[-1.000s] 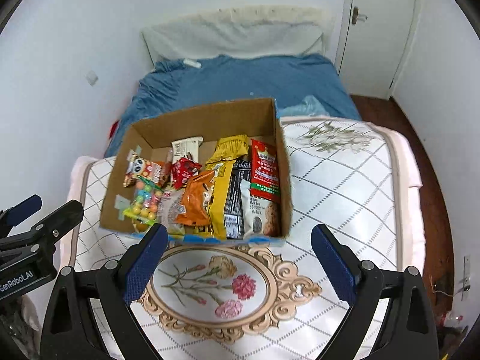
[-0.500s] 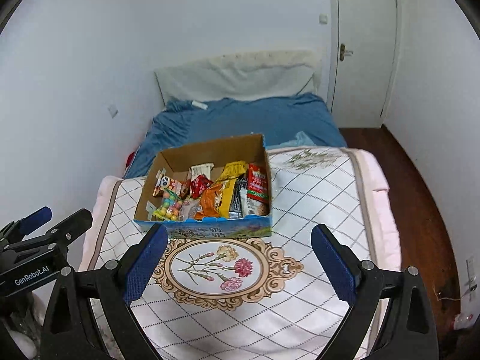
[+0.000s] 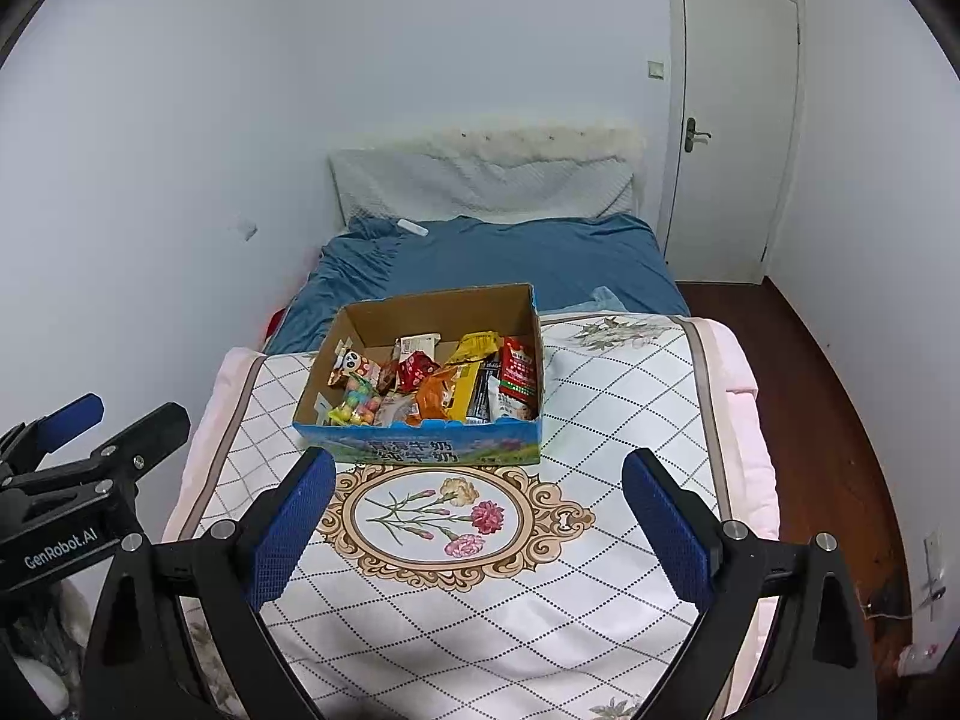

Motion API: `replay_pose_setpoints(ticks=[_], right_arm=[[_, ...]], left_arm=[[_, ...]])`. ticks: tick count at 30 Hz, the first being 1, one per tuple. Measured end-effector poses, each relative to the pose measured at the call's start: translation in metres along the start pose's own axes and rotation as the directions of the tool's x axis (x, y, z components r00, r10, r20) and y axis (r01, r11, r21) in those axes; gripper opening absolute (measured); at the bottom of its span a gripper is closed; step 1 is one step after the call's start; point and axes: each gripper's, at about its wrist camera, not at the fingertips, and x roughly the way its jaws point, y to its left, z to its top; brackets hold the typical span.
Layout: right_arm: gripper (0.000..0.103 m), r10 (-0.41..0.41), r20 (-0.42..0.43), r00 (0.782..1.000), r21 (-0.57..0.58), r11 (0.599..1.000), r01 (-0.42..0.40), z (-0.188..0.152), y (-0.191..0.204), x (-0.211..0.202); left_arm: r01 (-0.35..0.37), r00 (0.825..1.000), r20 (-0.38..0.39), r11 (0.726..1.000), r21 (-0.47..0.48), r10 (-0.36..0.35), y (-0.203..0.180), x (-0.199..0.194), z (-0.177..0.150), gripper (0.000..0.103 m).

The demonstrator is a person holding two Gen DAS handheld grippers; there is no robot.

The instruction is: Organize snacks

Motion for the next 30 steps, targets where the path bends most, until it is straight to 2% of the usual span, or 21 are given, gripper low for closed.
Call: replay_pose_setpoints(ticks=[8, 12, 30], right_arm=[[0.098, -0.022, 0.024, 0.999, 0.01, 1.0, 0.021, 0.001, -0.002, 0.005], [0.102, -0.035, 0.016, 0.999, 0.018, 0.999, 0.035, 0.001, -0.004, 0.015], [0.103, -0.076, 0.02, 0.997, 0.022, 0.997, 0.075, 0.008, -0.011, 0.043]], left_arm=[[-0.007, 1.0, 0.005, 1.0, -0.011, 0.007, 0.0, 0.001, -0.003, 0.103], [-0.02, 1.0, -0.004, 1.0, 0.004, 0.02, -0.003, 0.011, -0.004, 0.103], [-0.048, 0.999, -0.024, 0.999, 0.0, 0.048, -0.003, 0.039, -0.002, 0.103]])
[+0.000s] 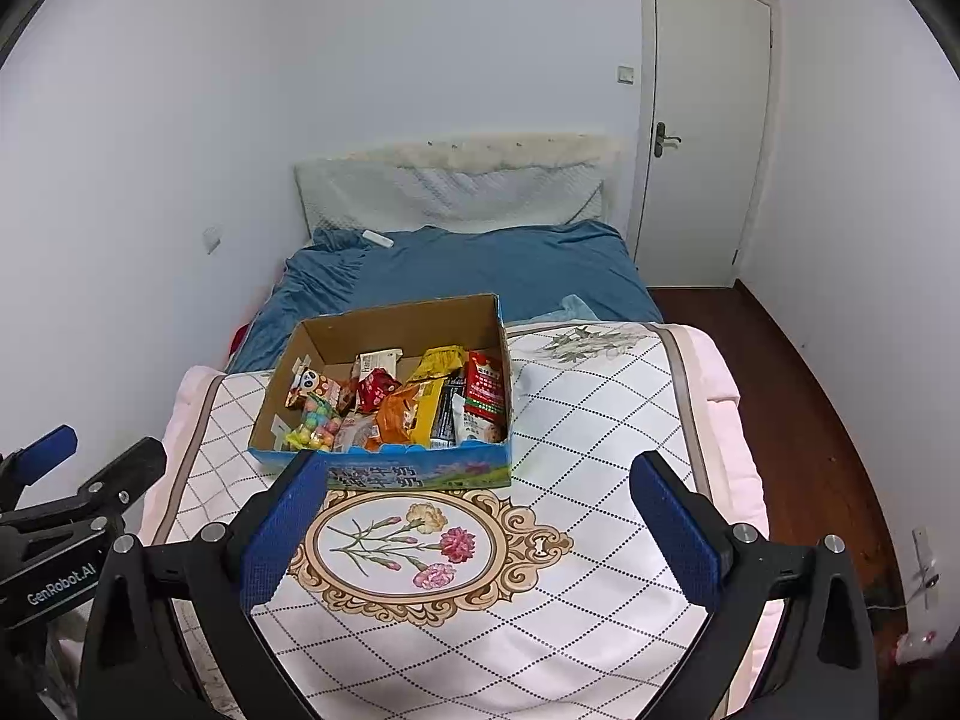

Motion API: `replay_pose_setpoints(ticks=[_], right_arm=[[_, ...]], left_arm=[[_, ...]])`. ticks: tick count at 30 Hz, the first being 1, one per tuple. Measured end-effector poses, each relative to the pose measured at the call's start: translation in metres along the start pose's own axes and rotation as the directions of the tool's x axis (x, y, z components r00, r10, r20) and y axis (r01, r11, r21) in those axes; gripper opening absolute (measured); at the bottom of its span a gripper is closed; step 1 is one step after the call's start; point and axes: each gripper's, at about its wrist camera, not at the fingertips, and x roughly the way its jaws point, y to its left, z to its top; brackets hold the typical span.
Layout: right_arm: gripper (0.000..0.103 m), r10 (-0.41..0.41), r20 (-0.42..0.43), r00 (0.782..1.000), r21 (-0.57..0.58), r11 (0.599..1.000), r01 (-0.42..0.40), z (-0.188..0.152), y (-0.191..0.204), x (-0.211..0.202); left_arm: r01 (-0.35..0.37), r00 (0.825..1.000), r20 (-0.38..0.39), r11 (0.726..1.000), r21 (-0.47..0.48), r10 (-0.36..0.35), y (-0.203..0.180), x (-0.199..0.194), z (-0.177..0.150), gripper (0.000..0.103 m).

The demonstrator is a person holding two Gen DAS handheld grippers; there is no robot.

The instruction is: Organize snacks

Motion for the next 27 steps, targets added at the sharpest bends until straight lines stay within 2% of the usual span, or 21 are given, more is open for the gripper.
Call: replay_pose_setpoints(ticks=[27], right_arm=[[0.103, 0.009, 0.018, 1.0, -0.012, 1.0, -0.009, 0.004, 0.0, -0.008]], left_arm=[[-0.007, 0.999, 0.032, 1.0, -0.026, 0.008, 0.007, -0.01, 0.001, 0.103]])
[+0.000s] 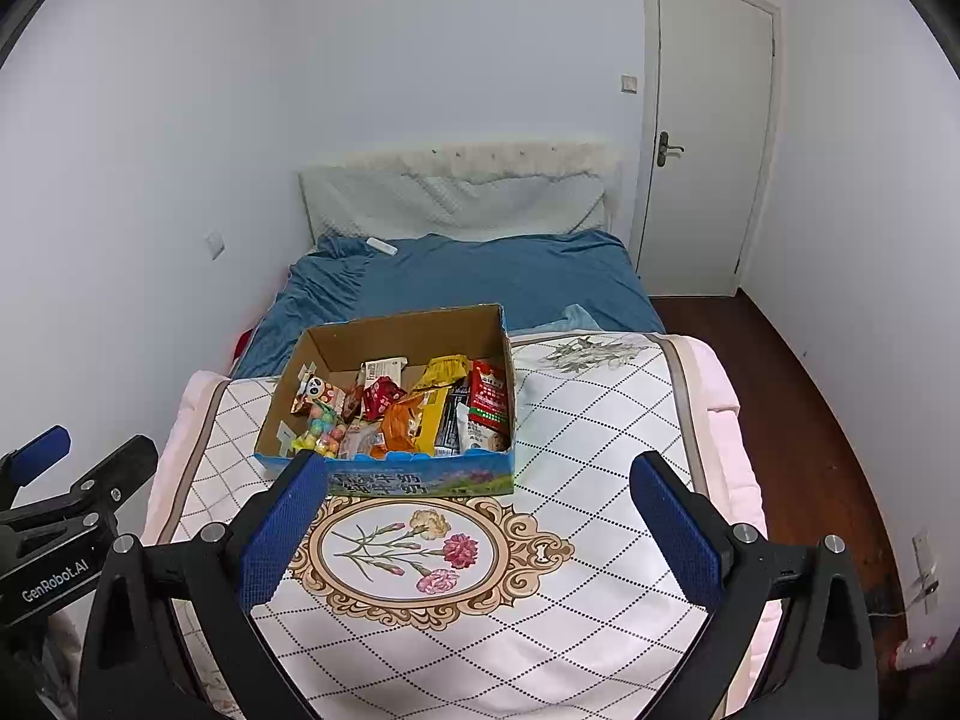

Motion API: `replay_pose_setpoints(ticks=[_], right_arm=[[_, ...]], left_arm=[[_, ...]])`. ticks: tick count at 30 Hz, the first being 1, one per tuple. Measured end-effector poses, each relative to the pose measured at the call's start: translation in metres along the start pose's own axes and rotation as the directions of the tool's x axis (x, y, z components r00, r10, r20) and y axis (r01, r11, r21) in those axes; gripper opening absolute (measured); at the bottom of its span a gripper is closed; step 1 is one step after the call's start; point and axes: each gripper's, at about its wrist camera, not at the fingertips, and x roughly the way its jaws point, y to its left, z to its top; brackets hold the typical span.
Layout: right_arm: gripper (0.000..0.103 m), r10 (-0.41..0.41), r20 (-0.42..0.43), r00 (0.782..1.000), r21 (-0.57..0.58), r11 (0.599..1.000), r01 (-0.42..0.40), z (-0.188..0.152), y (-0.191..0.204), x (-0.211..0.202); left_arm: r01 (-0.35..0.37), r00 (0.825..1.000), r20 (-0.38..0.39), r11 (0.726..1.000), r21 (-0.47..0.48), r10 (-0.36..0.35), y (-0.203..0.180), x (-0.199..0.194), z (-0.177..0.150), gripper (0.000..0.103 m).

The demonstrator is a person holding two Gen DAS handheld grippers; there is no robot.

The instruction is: Organize snacks

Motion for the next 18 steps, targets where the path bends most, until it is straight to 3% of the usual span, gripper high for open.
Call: replay_pose_setpoints(ticks=[18], right_arm=[[0.103, 0.006, 0.014, 1.0, -0.013, 1.0, -0.006, 0.0039, -0.0028, -0.0057]], left_arm=[[0.002, 1.0, 0.017, 1.0, 0.01, -0.003, -0.0027, -0.0064, 0.0029, 0.103]])
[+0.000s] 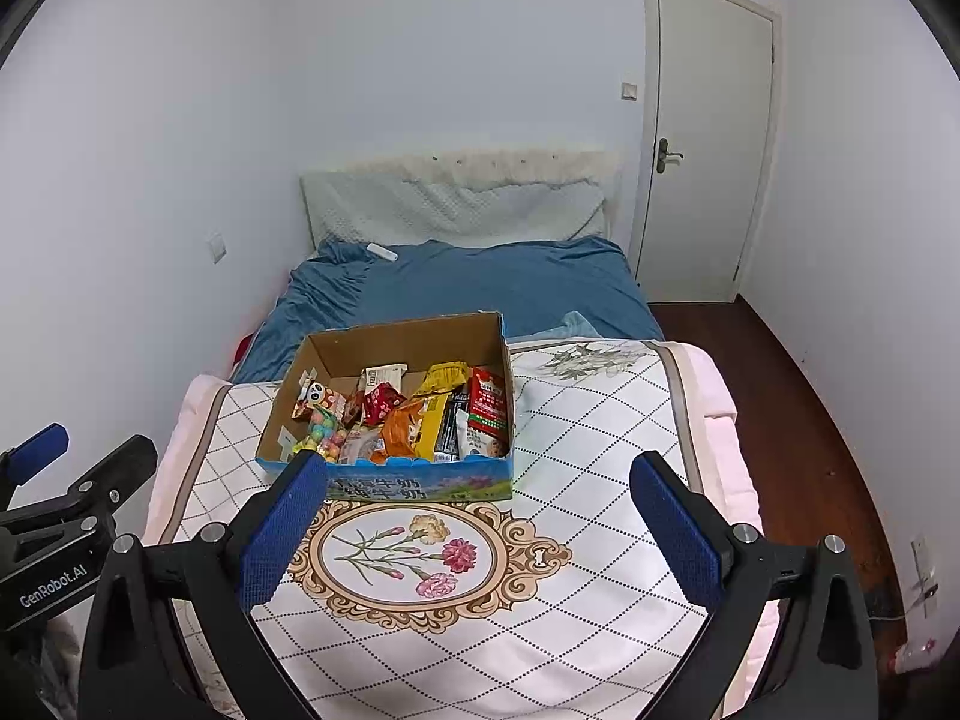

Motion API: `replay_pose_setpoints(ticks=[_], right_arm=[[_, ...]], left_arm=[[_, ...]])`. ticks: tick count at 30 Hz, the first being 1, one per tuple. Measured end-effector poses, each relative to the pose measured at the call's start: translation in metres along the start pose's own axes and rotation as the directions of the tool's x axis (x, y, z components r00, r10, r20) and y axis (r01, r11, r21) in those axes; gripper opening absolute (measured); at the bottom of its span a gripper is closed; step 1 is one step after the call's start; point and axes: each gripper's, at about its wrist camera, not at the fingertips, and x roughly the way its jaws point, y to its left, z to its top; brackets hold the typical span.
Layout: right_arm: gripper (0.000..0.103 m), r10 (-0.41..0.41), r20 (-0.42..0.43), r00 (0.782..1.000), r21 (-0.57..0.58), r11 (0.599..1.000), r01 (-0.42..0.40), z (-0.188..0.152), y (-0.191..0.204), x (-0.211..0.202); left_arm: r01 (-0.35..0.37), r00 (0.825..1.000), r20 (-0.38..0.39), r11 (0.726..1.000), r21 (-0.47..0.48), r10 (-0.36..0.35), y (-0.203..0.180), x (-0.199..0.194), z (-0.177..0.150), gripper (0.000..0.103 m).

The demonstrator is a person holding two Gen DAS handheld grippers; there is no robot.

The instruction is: Organize snacks

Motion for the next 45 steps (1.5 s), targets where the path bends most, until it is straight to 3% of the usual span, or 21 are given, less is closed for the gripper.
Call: replay_pose_setpoints(ticks=[45], right_arm=[[0.103, 0.005, -0.011, 1.0, 0.006, 1.0, -0.005, -0.0048, 0.0012, -0.0012]], left_arm=[[0.006, 1.0, 0.004, 1.0, 0.007, -0.006, 0.0, -0.0017, -0.0008, 0.103]])
